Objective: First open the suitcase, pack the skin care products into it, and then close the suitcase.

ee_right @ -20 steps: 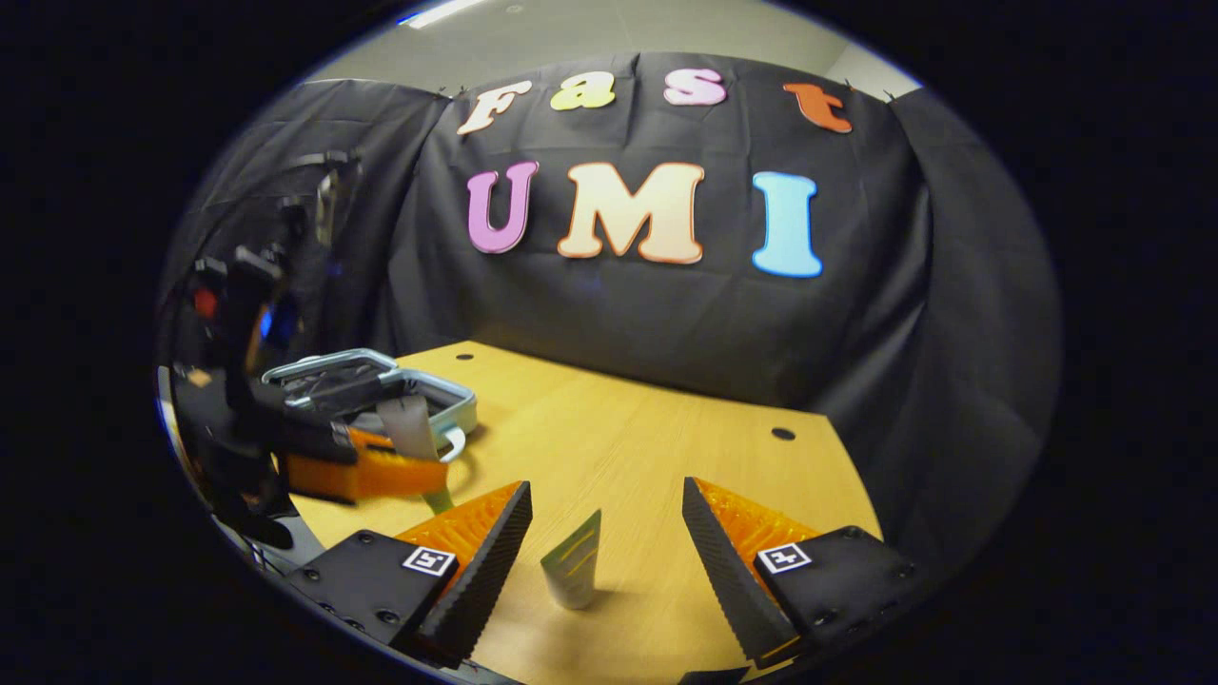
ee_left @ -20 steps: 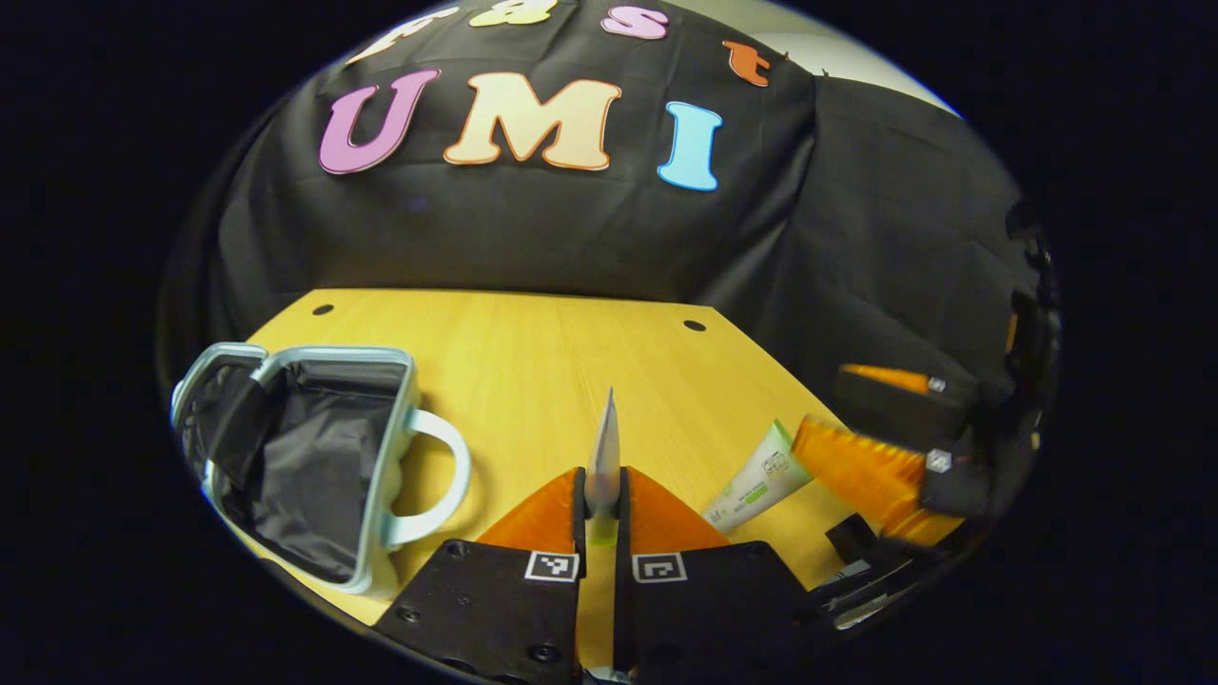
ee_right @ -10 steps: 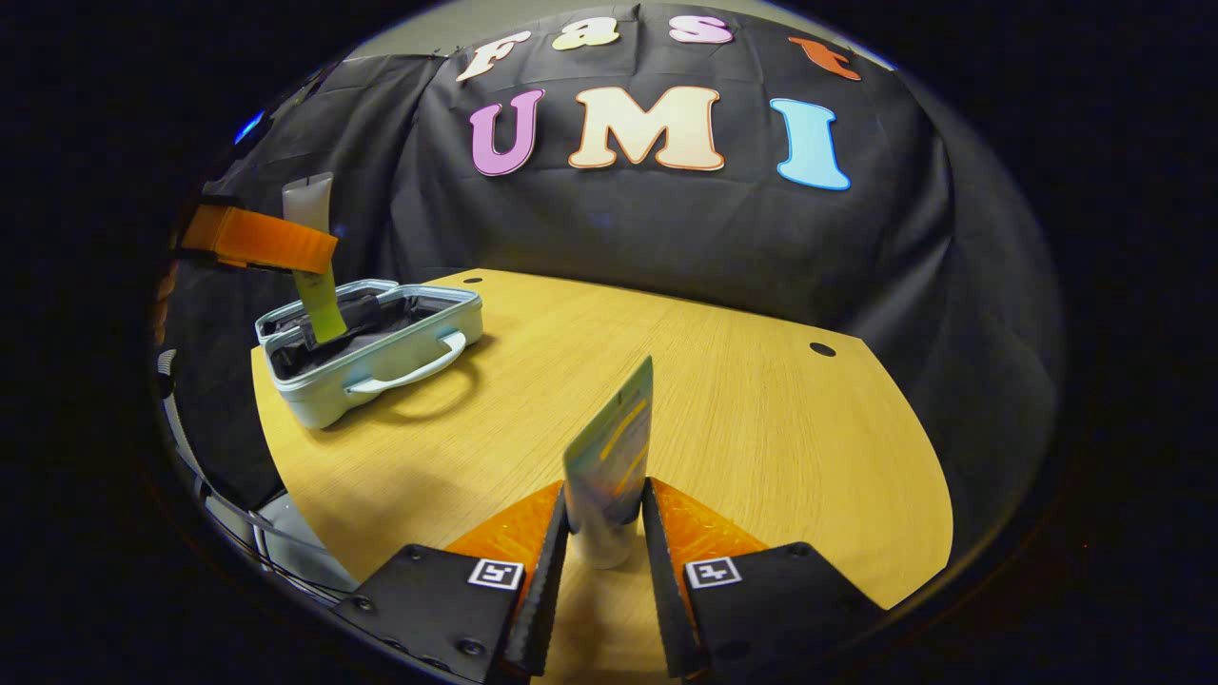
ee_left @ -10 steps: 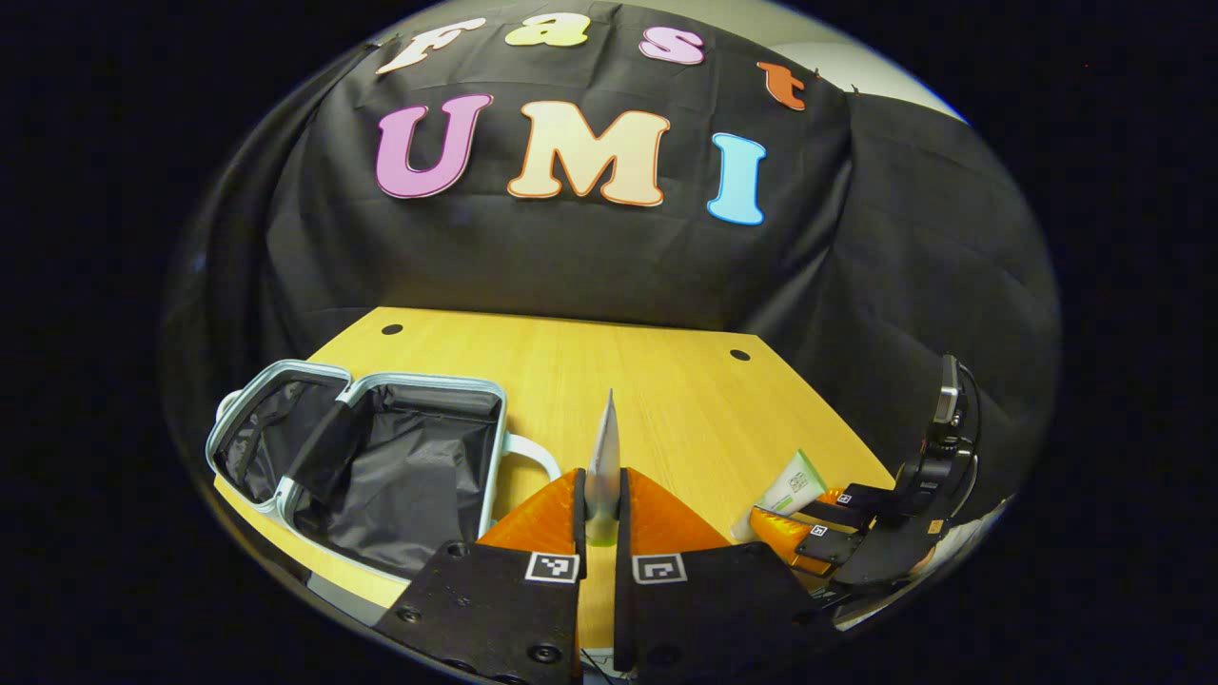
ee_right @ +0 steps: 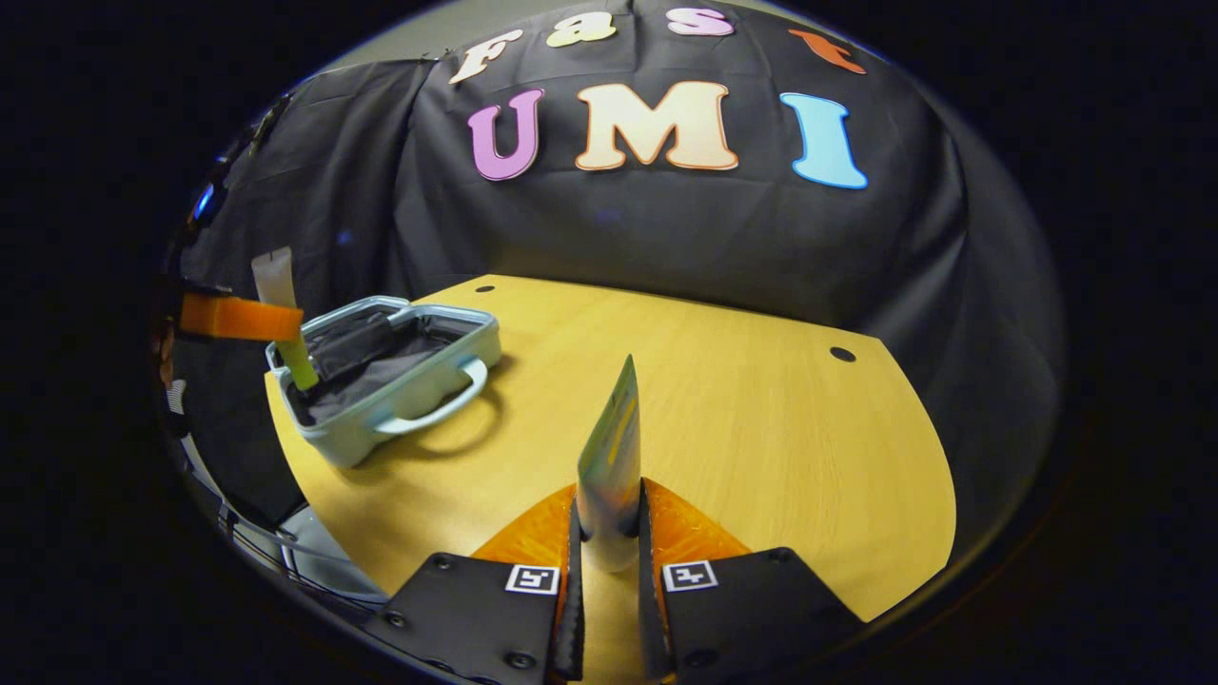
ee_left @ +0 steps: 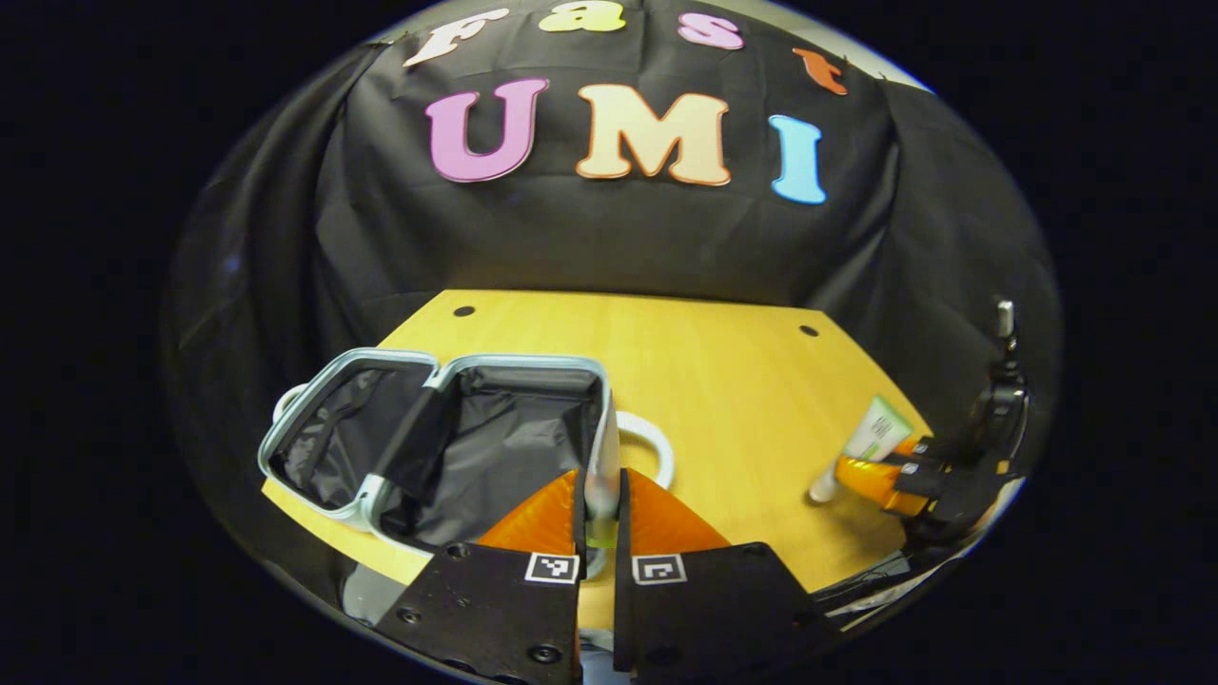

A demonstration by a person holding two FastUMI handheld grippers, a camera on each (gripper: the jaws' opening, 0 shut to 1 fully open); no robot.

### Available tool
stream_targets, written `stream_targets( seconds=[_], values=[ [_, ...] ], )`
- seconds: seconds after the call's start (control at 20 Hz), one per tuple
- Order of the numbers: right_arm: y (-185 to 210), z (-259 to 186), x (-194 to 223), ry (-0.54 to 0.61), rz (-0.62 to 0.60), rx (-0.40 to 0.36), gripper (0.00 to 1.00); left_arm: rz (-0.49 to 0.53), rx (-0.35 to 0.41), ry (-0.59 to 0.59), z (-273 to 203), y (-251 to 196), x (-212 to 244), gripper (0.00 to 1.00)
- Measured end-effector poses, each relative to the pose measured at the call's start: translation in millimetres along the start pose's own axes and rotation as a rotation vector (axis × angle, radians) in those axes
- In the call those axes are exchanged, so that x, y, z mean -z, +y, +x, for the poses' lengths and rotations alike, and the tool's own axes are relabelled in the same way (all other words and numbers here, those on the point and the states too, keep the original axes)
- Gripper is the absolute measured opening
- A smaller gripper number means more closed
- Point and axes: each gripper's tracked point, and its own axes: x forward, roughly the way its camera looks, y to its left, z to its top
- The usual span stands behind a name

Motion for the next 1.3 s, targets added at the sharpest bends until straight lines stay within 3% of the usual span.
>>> stream_targets(
  seconds=[0.15,0.3,0.55,0.75,0.95,1.1,1.3],
  values=[
    [47,6,-25,0.032,0.03,-0.065,0.25,-0.002,-0.009,0.125,14,35,21,0.06],
    [114,16,-49,0.058,0.078,-0.179,0.25,-0.039,-0.008,0.224,30,62,40,0.06],
    [211,44,-71,0.172,0.22,-0.342,0.25,-0.047,0.059,0.328,57,92,62,0.08],
    [249,62,-65,0.248,0.227,-0.351,0.25,-0.08,0.084,0.387,72,111,79,0.11],
    [270,80,-43,0.341,0.217,-0.328,0.25,-0.11,0.173,0.364,78,112,74,0.18],
    [279,96,-24,0.414,0.231,-0.293,0.25,-0.126,0.244,0.316,76,109,49,0.85],
    [285,120,0,0.477,0.244,-0.222,0.22,-0.136,0.247,0.221,79,143,9,0.88]
  ],
)
